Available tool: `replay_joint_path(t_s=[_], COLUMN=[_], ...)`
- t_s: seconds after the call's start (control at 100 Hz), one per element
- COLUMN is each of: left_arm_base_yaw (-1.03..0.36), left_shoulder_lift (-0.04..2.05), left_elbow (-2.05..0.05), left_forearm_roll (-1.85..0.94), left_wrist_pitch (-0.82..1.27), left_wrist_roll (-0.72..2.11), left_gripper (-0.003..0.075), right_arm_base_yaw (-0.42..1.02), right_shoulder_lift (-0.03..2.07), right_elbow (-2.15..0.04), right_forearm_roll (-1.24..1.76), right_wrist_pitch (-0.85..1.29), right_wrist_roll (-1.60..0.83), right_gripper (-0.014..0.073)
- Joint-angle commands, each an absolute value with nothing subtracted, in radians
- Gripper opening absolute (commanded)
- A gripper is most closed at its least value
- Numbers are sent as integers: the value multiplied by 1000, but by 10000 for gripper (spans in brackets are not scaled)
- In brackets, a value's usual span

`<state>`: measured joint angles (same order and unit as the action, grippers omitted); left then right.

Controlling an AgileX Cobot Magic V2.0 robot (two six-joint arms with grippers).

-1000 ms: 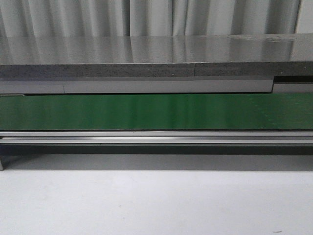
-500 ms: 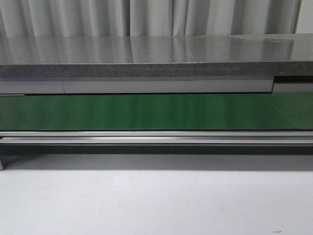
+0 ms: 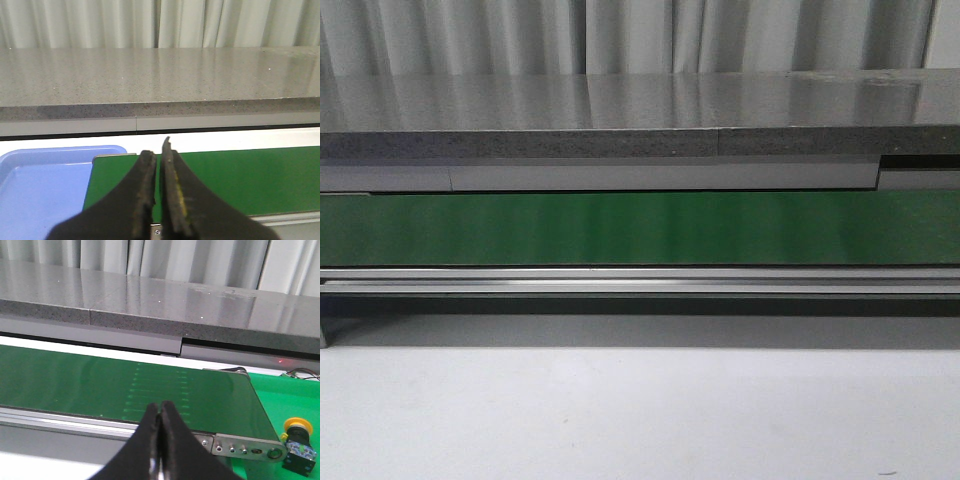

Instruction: Move button from left to right

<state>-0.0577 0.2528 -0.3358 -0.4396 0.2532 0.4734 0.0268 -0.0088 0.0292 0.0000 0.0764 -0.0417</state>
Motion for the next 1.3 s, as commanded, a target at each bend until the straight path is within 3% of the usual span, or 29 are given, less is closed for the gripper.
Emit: replay_joint_path(t_s=[0.0, 1.29], left_arm_base_yaw=[-66, -66], left_shoulder_lift=[260, 253], left_elbow=[-362, -331], left_forearm_roll=[-458, -361], left_wrist_pitch=[182, 164], left_wrist_roll=[475, 460], left_gripper=[5, 5], right_arm_base_yaw=[20, 20], right_shoulder_lift=[-26, -26], right_elbow=[30, 30], right_forearm_roll=[-11, -11], right_wrist_pitch=[-10, -9], right_wrist_roll=[-41, -41], right_gripper=[-68, -68])
